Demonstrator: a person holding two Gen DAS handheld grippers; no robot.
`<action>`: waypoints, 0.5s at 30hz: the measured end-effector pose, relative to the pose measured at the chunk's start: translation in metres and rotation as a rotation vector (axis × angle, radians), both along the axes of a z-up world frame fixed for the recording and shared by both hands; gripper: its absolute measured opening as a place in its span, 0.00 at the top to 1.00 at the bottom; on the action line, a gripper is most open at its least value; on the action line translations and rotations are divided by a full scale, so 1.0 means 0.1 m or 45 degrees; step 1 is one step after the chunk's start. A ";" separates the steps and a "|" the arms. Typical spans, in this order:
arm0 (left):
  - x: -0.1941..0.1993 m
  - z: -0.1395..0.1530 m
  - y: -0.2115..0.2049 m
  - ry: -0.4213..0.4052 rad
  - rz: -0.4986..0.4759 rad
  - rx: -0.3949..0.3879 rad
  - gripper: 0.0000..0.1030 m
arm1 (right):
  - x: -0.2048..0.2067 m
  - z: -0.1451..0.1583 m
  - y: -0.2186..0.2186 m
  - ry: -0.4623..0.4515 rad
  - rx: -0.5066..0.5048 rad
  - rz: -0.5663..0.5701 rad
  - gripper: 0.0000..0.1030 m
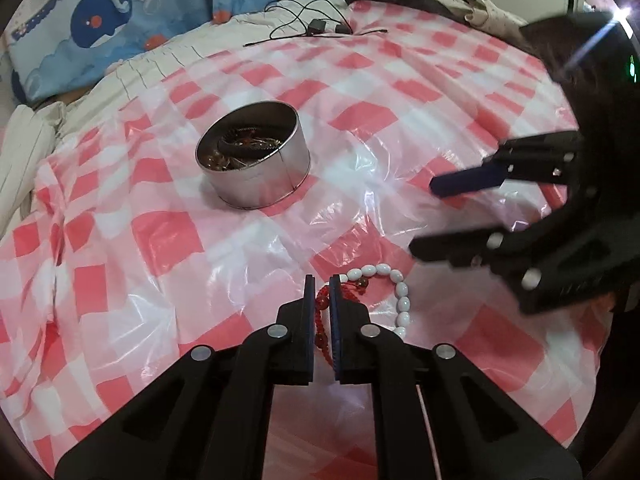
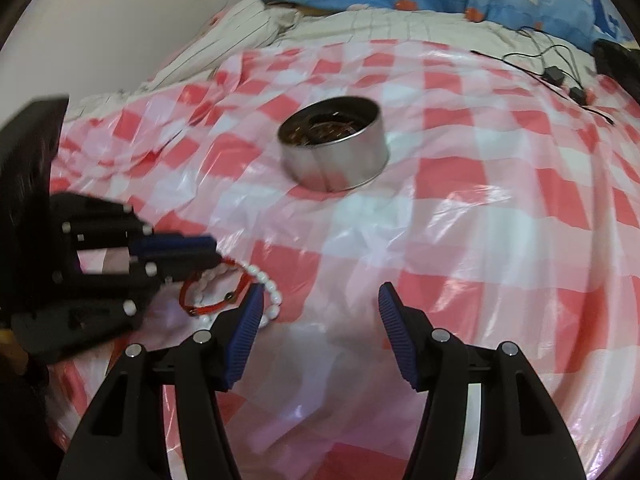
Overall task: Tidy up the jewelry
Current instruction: 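Grasp the red cord bracelet with the left gripper while the right grasps white beads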
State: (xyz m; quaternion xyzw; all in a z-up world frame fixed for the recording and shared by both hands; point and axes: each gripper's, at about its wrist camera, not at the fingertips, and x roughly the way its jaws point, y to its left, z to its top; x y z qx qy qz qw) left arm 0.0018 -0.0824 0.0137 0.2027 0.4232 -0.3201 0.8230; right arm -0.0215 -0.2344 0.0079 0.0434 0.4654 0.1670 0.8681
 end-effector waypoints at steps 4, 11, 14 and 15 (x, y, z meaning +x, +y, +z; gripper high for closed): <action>0.00 0.07 0.01 -0.013 0.002 -0.027 0.94 | -0.01 -0.05 0.11 0.015 -0.015 0.044 0.43; 0.02 0.32 0.15 -0.015 0.023 -0.203 0.94 | 0.01 -0.11 0.20 0.021 -0.012 0.060 0.39; 0.02 0.42 0.22 -0.029 0.038 -0.280 0.94 | 0.04 -0.19 0.41 0.020 -0.085 0.119 0.44; 0.02 0.43 0.23 -0.032 0.043 -0.288 0.94 | 0.03 -0.23 0.51 0.012 -0.154 0.154 0.51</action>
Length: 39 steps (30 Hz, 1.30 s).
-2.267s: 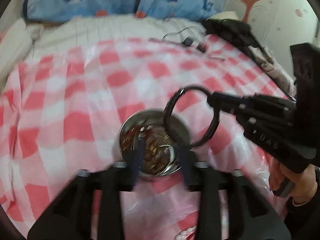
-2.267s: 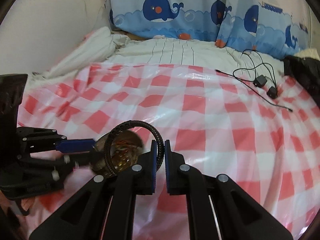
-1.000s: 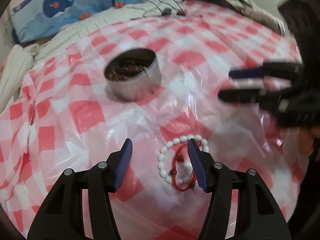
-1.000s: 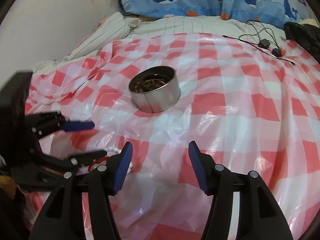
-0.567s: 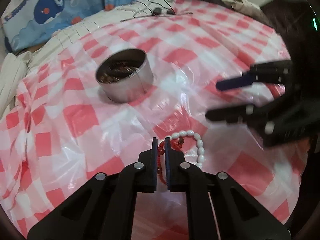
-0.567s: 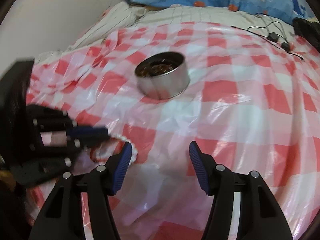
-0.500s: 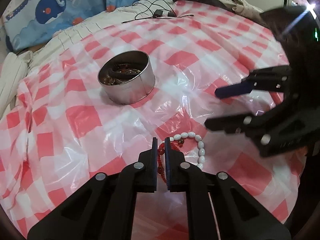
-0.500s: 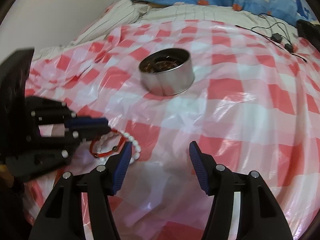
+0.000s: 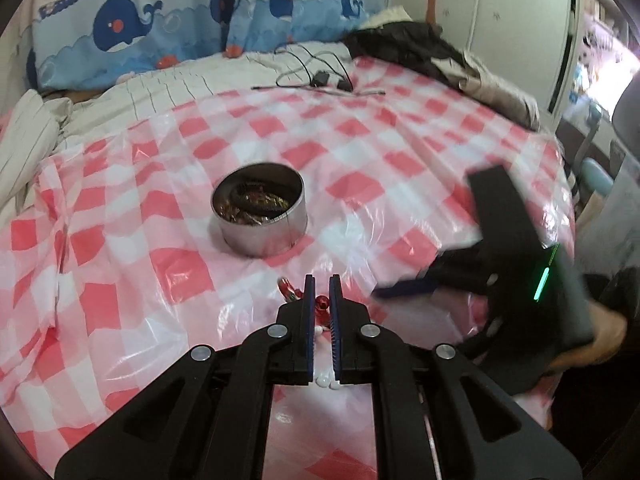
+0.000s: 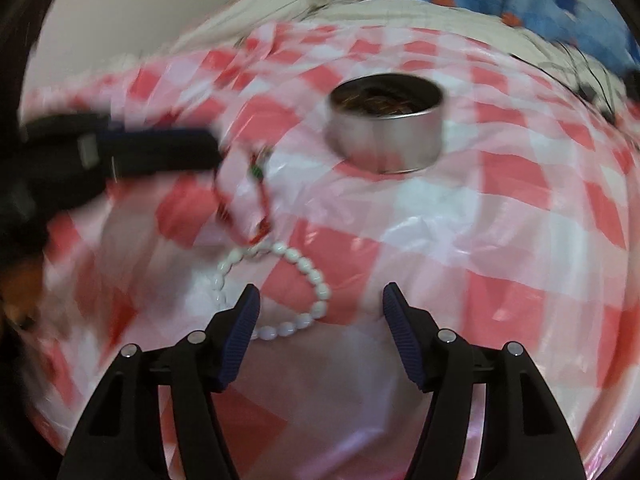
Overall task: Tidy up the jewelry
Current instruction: 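Grasp the red cord bracelet with the left gripper while the right grasps white beads, then drop the red cord bracelet and white bead bracelet into the tin with both grippers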
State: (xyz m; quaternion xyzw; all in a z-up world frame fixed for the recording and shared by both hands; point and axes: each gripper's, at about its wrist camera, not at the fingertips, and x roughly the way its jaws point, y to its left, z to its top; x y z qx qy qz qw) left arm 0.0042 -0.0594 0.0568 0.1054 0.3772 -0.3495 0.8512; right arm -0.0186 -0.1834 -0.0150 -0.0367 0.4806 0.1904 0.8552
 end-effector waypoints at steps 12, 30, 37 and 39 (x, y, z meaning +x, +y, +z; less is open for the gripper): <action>0.02 0.05 0.04 -0.034 0.040 0.014 0.94 | -0.05 0.29 -0.28 -0.059 0.288 -0.033 0.92; 0.77 0.31 -0.13 0.000 0.151 -0.194 0.94 | 0.60 0.98 -0.89 -0.247 0.574 -0.196 0.92; 1.45 -0.20 -0.32 0.199 0.281 -0.153 0.83 | 0.99 1.01 -0.92 -0.246 0.601 -0.204 0.92; 1.50 -0.33 -0.29 0.213 0.315 -0.121 0.79 | 1.09 0.97 -0.90 -0.226 0.629 -0.199 0.92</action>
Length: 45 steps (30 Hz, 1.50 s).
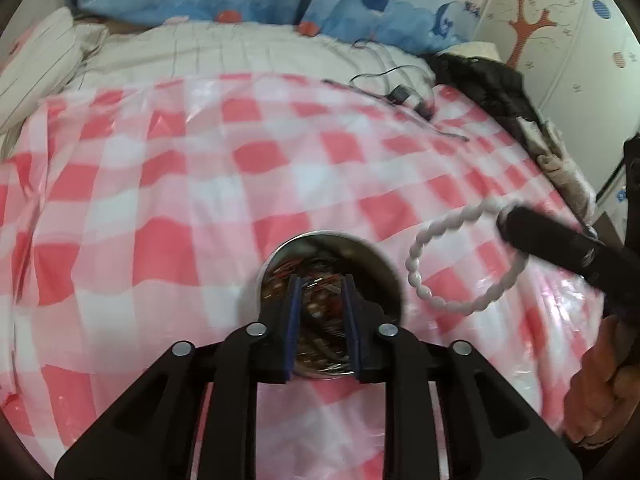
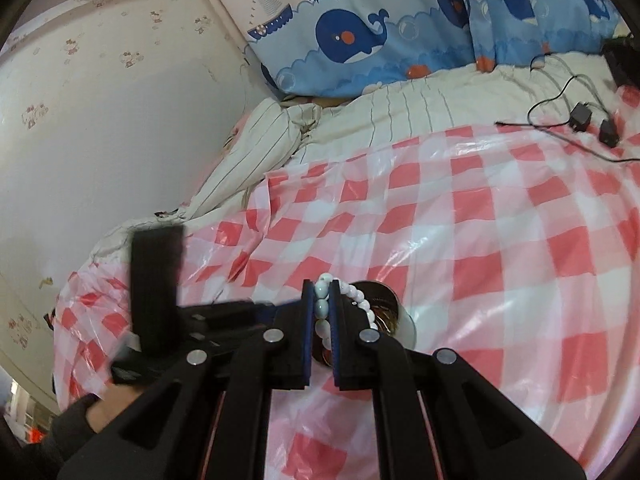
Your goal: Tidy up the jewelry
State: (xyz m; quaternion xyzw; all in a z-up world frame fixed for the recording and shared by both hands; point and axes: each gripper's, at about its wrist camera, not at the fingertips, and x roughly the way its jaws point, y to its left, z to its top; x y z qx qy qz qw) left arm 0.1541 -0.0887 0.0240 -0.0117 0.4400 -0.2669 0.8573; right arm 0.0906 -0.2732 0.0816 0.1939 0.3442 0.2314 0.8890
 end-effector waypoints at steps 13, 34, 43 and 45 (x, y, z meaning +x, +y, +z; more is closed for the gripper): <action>-0.79 0.19 0.45 -0.212 0.202 0.221 0.12 | -0.09 -0.44 0.02 0.148 -0.256 -0.131 0.56; -2.06 -0.45 0.49 -0.160 0.389 0.391 0.07 | -1.61 -1.01 0.20 0.193 -0.611 -0.378 0.10; -2.09 -0.45 0.60 -0.128 0.409 0.303 0.07 | -1.60 -1.03 0.21 0.216 -0.630 -0.392 0.07; -2.09 -0.45 0.60 -0.131 0.410 0.309 0.07 | -1.59 -1.03 0.22 0.217 -0.635 -0.392 0.07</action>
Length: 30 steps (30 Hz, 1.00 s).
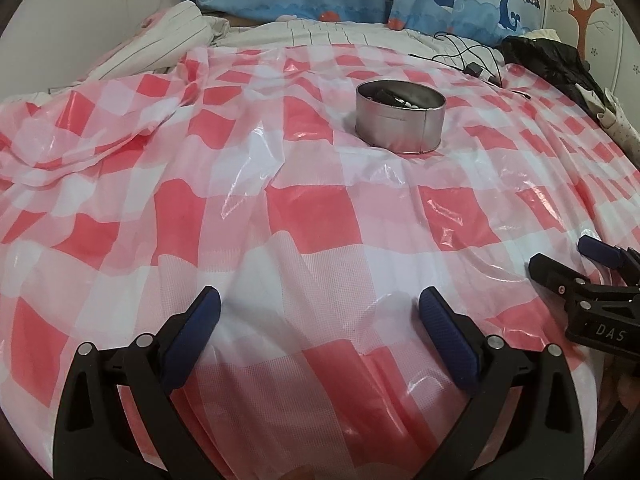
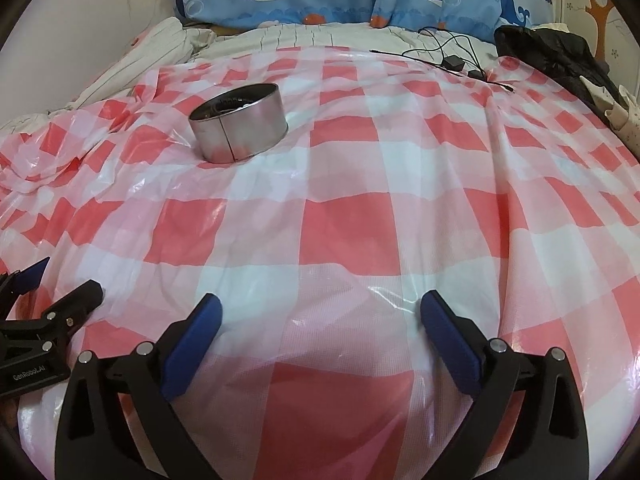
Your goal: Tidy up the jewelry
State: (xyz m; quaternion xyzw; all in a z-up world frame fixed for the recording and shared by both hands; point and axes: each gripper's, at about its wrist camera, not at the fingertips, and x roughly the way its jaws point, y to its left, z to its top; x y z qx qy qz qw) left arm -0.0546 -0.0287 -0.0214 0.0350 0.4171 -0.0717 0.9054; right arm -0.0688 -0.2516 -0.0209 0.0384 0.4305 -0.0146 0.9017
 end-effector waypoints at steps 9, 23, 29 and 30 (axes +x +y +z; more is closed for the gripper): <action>0.01 -0.01 -0.02 0.012 0.003 0.011 0.07 | -0.02 0.00 0.00 0.000 0.007 0.006 0.07; 0.05 -0.04 -0.03 0.037 0.003 0.005 0.07 | 0.00 0.01 -0.03 -0.018 0.029 -0.004 0.07; 0.04 -0.05 -0.04 0.044 0.000 -0.007 0.07 | 0.01 0.01 -0.03 -0.015 0.017 -0.013 0.07; 0.05 -0.05 -0.05 0.044 0.000 0.005 0.07 | 0.01 0.00 -0.03 -0.012 0.019 -0.013 0.07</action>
